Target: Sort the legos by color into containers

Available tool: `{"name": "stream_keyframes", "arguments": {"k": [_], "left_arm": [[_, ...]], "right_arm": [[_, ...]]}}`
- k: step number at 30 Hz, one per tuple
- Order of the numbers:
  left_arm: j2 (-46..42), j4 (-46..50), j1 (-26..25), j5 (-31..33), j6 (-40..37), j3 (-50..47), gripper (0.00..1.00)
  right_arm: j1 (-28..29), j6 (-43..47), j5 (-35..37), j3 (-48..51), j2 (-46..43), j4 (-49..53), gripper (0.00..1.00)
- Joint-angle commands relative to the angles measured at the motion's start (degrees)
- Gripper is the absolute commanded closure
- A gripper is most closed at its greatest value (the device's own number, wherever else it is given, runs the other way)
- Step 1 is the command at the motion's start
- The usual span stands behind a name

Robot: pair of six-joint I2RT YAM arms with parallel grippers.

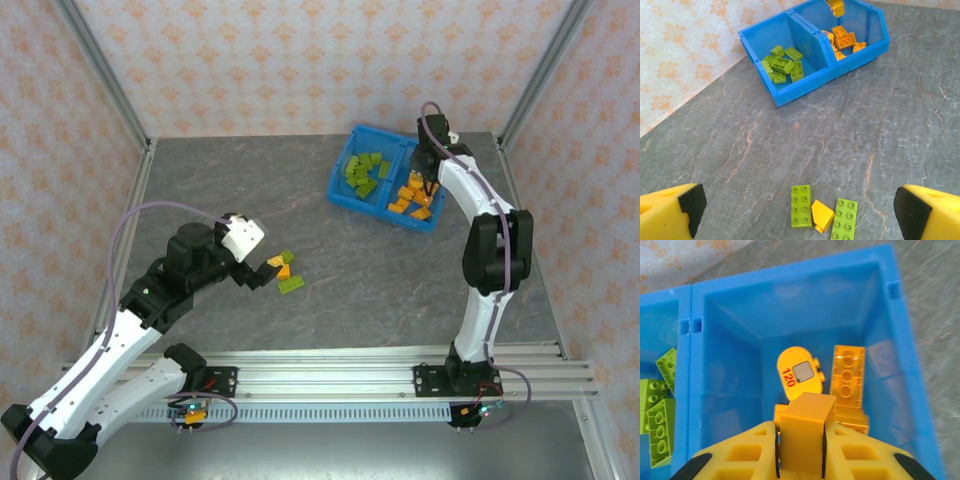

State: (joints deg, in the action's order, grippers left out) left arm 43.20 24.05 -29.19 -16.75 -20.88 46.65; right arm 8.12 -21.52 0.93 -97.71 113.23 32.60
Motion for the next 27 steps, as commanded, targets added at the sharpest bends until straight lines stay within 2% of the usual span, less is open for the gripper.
{"name": "stream_keyframes", "arguments": {"k": [1,5,8,12,18,23,27], "left_arm": [[-1.21,0.82,0.36,-0.84,-0.69,-0.93,0.00],[-1.53,0.81,0.36,-0.15,-0.83,-1.18,0.00],[-1.49,0.91,0.36,0.37,-0.95,-1.26,0.00],[-0.81,1.19,0.34,0.58,-1.38,-1.46,0.00],[2.43,1.99,0.27,-0.32,-0.71,-0.46,0.00],[6.06,1.96,0.20,1.51,1.77,0.22,0.00],[10.47,1.92,1.01,5.98,7.35,1.15,0.00]], "right_arm": [[-0.45,-4.13,-6.90,-4.81,5.34,-2.02,0.74],[-0.65,-4.90,-6.54,-13.16,11.35,1.21,0.65],[-0.65,-4.60,-5.54,-18.35,14.21,4.89,0.47],[-0.65,-3.86,-5.95,-17.69,12.49,5.09,0.44],[-0.65,-4.13,-9.46,-5.33,1.40,-0.17,0.45],[0.50,-4.65,-15.58,10.35,-13.53,-5.64,0.45],[6.95,-2.53,-23.10,20.42,-25.85,-6.94,0.41]]}}
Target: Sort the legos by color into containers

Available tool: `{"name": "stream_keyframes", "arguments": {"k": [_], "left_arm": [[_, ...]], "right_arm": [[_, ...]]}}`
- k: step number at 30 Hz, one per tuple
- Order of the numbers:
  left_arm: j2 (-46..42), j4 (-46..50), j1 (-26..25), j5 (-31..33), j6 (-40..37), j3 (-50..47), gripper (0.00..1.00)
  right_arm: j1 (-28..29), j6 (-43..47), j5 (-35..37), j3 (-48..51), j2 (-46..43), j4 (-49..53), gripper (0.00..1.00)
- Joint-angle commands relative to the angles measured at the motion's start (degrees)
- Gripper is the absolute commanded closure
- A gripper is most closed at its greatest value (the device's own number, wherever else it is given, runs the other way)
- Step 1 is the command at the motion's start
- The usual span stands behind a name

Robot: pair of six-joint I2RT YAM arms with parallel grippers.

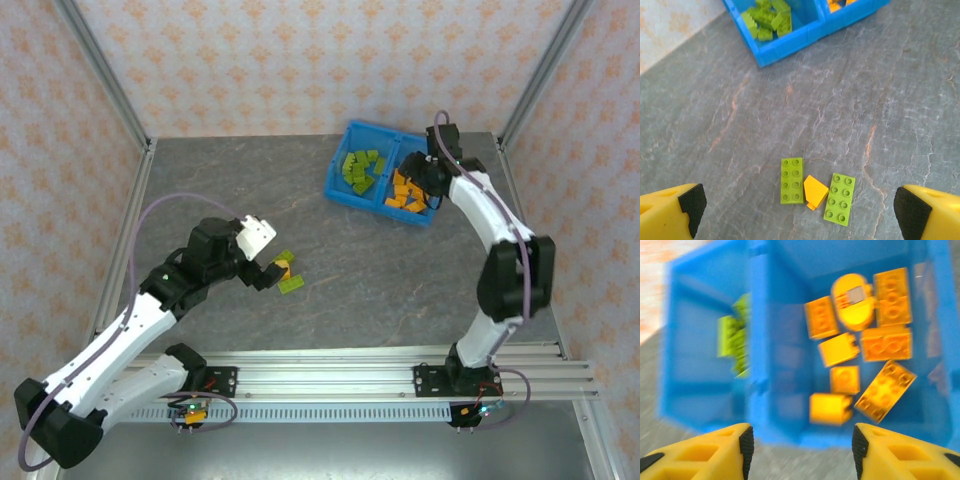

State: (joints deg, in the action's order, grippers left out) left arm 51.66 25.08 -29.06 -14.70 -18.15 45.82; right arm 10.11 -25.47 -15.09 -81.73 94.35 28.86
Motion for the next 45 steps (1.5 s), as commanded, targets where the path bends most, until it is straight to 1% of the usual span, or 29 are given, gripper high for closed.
{"name": "stream_keyframes", "arguments": {"k": [1,4,6,8,9,11,15,19,25,28,30,33,36,41,45], "left_arm": [[4.01,2.54,0.89,5.30,6.84,3.28,0.00],[11.11,8.44,0.83,6.82,18.66,8.76,0.00],[15.28,9.46,1.00,6.49,26.42,9.91,0.00],[19.11,7.60,1.11,5.43,30.76,9.44,0.00],[20.57,6.40,1.32,5.70,31.94,9.12,0.00],[24.10,4.65,1.73,6.21,33.67,9.33,0.00],[32.86,3.04,1.83,7.44,32.70,11.31,0.01],[40.12,1.57,1.81,7.65,31.20,13.20,0.06],[45.67,-0.78,1.75,9.95,30.28,15.31,0.17],[48.17,-0.34,1.77,8.73,29.85,16.46,0.21],[49.20,0.01,1.74,7.54,29.62,16.45,0.25],[49.60,-0.50,1.72,7.56,29.88,15.04,0.30],[49.59,-0.52,1.72,8.01,29.84,13.65,0.32],[49.73,-0.46,1.74,8.97,29.31,11.98,0.45],[49.12,-1.37,1.82,9.11,29.47,11.53,0.48]], "right_arm": [[7.96,3.20,-8.71,6.18,-9.53,-2.63,0.38],[16.39,9.71,-13.47,7.34,-13.80,4.23,0.33],[20.87,13.34,-17.03,7.41,-15.14,9.61,0.32],[23.90,16.12,-22.44,8.42,-16.03,13.55,0.30],[24.67,16.92,-23.75,8.96,-16.28,14.87,0.30],[25.59,17.47,-23.96,10.30,-16.64,16.69,0.30],[26.24,16.64,-24.35,13.89,-18.01,16.98,0.30],[26.37,14.38,-23.55,17.99,-21.42,13.53,0.30],[26.37,13.09,-22.92,19.95,-22.29,12.09,0.30],[26.37,13.48,-22.37,19.78,-22.26,12.31,0.30],[26.41,13.69,-21.70,19.77,-22.19,12.35,0.30],[26.37,13.59,-21.30,19.91,-21.87,12.15,0.30],[26.37,12.92,-21.21,20.13,-21.83,11.45,0.30],[26.37,12.24,-20.51,19.82,-21.94,11.21,0.30],[26.37,11.58,-19.56,18.75,-22.02,11.83,0.30]]}}
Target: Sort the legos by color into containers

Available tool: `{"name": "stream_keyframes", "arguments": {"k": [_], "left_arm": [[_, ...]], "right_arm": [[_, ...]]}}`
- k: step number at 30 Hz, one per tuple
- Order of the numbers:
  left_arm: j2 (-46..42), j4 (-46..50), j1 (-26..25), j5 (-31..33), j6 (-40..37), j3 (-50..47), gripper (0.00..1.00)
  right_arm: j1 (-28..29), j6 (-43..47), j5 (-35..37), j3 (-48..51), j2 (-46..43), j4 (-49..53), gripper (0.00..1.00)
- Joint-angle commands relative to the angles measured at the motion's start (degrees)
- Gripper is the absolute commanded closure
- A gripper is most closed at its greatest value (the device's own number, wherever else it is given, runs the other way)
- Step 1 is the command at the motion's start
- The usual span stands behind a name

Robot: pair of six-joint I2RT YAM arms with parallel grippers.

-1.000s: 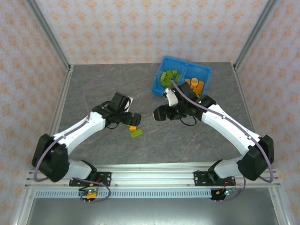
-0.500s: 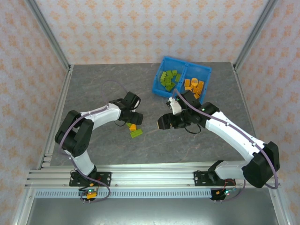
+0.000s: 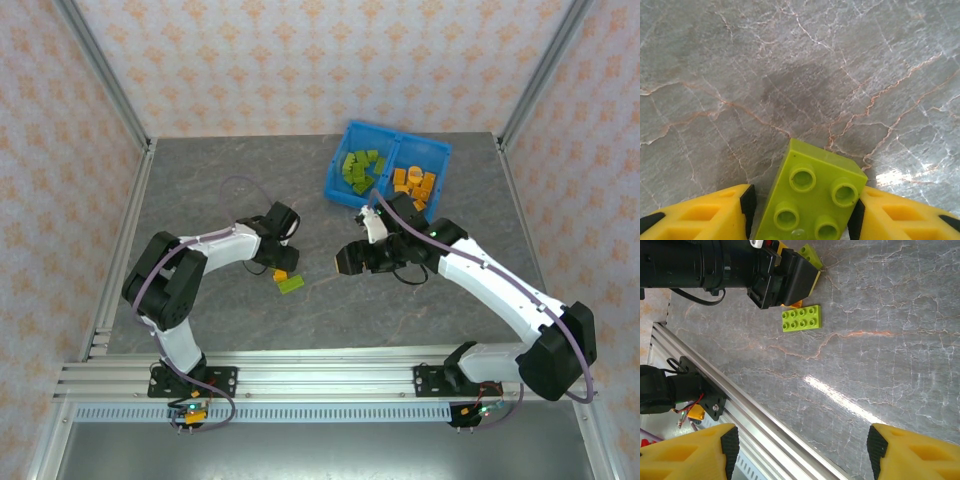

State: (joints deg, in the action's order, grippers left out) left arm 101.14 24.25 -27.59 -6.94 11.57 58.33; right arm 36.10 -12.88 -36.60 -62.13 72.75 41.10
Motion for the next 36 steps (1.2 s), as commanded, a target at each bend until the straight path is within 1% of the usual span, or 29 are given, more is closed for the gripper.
{"name": "stream_keyframes", "arguments": {"k": [1,2,3,4,7,11,14,16,21,23,26,30,33,36], "left_arm": [[-0.65,-0.65,0.40,1.25,-0.16,-0.66,0.48],[-1.09,-0.76,0.35,1.09,-0.05,-0.30,0.49],[-1.86,-0.78,0.32,1.01,0.11,0.40,0.56],[-2.63,-0.46,0.35,0.96,0.16,1.45,0.59],[-5.23,0.13,0.36,0.52,-0.31,5.38,0.59],[-6.79,1.19,0.30,-2.24,-0.37,13.40,0.59],[-5.51,2.41,-0.64,-2.16,-0.79,21.98,0.59],[-3.41,2.59,-1.76,-1.58,-1.57,28.28,0.59],[7.70,1.02,-4.86,1.19,-3.28,46.09,0.59],[14.22,-0.71,-5.06,1.96,-1.84,52.20,0.59],[23.90,-0.85,-5.10,2.37,1.73,62.50,0.59],[38.52,3.95,-5.31,2.66,3.68,81.47,0.59],[47.26,6.51,-5.31,2.53,4.95,94.85,0.59],[51.43,3.55,-5.26,4.20,6.42,99.80,0.57]], "right_arm": [[0.38,-1.25,2.10,-1.08,-0.61,-0.45,0.30],[0.38,-1.36,2.25,-1.15,-0.86,-0.45,0.30],[0.38,-1.65,2.55,-1.31,-1.10,-0.45,0.30],[0.39,-1.91,3.12,-1.49,-1.45,-0.42,0.30],[0.38,-2.66,4.98,-1.77,-2.98,-0.62,0.30],[0.38,-3.47,5.56,-1.86,-4.52,-1.07,0.30],[0.38,-4.29,6.91,-2.10,-4.64,-1.59,0.30],[0.38,-5.05,10.09,-2.11,-7.38,-1.81,0.30],[0.29,-7.43,25.97,-0.69,-13.06,-1.27,0.28],[0.23,-8.54,29.56,0.42,-15.50,-1.44,0.26],[0.12,-9.51,30.87,1.39,-18.51,-0.98,0.24],[0.11,-10.89,31.15,2.30,-21.16,1.05,0.24],[0.12,-11.80,31.05,3.45,-22.84,1.60,0.23],[0.13,-12.38,30.91,4.50,-24.03,1.15,0.23]]}}
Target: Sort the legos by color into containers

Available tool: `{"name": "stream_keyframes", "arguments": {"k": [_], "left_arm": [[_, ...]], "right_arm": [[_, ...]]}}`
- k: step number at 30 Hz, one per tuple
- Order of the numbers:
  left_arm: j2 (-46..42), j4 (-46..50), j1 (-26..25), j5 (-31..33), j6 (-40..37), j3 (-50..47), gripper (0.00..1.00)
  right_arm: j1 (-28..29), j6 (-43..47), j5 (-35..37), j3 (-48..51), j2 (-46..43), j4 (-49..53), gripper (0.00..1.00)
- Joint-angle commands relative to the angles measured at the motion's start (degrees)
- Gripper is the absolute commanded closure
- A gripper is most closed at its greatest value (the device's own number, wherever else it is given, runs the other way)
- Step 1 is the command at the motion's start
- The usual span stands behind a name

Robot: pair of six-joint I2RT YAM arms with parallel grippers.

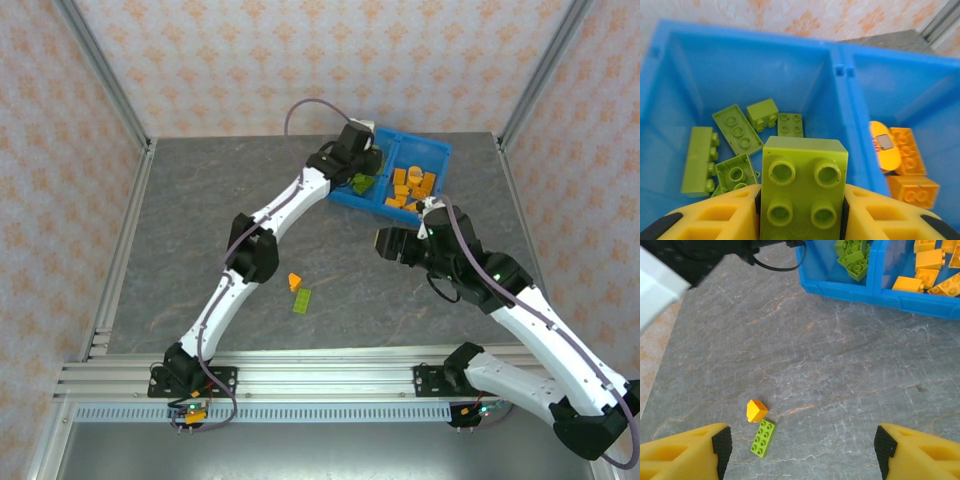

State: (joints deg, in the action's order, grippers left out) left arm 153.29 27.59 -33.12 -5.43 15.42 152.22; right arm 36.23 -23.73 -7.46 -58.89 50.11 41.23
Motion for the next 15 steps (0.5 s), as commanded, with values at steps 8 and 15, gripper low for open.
{"name": "stream_keyframes", "arguments": {"k": [8,15], "left_arm": [[-2.92,-1.74,0.25,2.61,2.60,6.00,0.31],[-20.35,3.08,-1.09,-0.33,-0.66,-5.74,0.30]], "right_arm": [[0.03,-1.46,1.55,0.54,-1.25,-0.13,0.22],[-0.01,-1.42,0.80,0.45,2.06,-1.33,0.22]]}}
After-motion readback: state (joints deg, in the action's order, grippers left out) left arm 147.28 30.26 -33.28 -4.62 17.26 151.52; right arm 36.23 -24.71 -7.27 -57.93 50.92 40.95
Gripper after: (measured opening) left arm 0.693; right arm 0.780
